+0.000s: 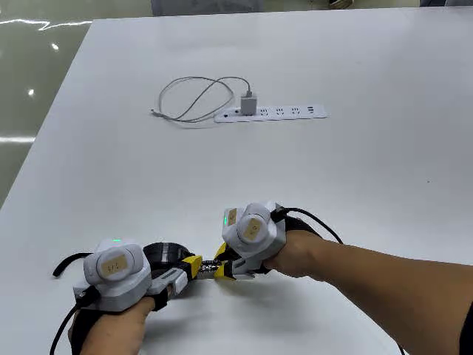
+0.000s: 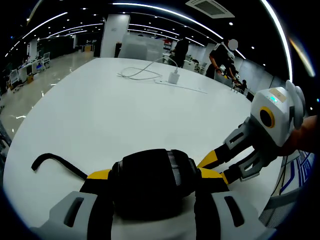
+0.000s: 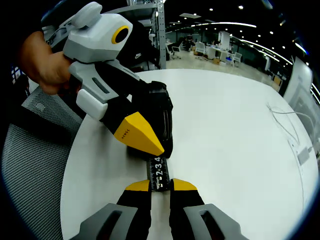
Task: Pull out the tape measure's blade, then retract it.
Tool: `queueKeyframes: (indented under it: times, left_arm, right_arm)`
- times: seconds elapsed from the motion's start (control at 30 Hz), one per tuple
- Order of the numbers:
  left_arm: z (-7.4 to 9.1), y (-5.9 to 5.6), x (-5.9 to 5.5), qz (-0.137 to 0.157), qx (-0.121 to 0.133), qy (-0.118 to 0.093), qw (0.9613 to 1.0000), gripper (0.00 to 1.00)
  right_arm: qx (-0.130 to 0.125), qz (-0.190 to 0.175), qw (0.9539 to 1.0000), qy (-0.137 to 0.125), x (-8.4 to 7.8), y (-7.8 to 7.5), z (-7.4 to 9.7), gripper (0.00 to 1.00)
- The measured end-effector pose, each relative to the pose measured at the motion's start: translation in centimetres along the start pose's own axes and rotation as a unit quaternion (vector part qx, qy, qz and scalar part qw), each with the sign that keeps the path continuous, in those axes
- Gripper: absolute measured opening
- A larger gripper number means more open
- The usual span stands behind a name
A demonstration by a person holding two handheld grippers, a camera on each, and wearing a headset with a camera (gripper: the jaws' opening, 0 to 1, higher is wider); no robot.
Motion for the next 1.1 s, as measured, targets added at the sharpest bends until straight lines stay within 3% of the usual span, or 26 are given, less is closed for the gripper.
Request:
queueKeyframes:
  times: [1.1]
  left_arm:
    - [0.0, 0.0, 0.0, 0.003, 0.000, 0.000, 1.0000, 0.61]
  right_arm:
    - [-0.007, 0.000, 0.9999, -0.012, 1.3, 0.1, -1.2, 0.09]
Point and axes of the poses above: the centre of the closed fingertips' face, and the gripper's own axes: z roughly backward along the fingers, y roughly to its left, x roughly out of its top, the point moved 10 cm from there along z, roughly backward along the fingers, and after that the axes turned 2 degrees about y, right-handed, at the moved point
